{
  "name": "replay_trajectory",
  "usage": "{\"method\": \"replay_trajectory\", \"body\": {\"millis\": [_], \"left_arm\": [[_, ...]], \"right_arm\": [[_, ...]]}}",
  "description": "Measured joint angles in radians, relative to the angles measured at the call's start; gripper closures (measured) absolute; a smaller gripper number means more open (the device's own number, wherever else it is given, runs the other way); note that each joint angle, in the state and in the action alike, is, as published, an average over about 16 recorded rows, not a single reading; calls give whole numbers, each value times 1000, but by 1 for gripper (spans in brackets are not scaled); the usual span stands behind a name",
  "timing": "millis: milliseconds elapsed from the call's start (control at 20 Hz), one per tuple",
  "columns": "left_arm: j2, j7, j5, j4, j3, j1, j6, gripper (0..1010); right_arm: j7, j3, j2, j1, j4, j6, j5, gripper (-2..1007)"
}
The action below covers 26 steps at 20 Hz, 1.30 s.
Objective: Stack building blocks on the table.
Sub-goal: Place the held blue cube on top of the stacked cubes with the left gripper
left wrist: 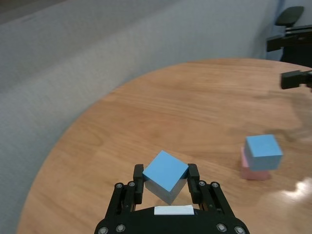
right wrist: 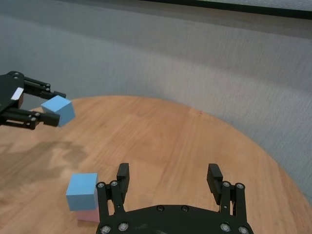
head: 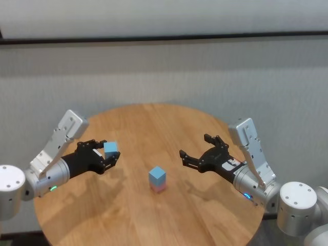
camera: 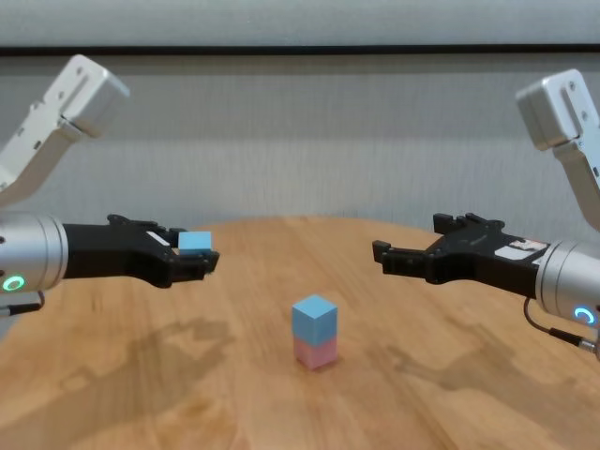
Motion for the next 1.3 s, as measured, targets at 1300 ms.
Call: {"method": "replay_trajectory", "body": {"millis": [1300], "left_arm": [[-1, -57, -41, -106, 125, -9, 68, 451]], "right_arm": [[0, 0, 0, 0, 0, 0, 0, 0]]}}
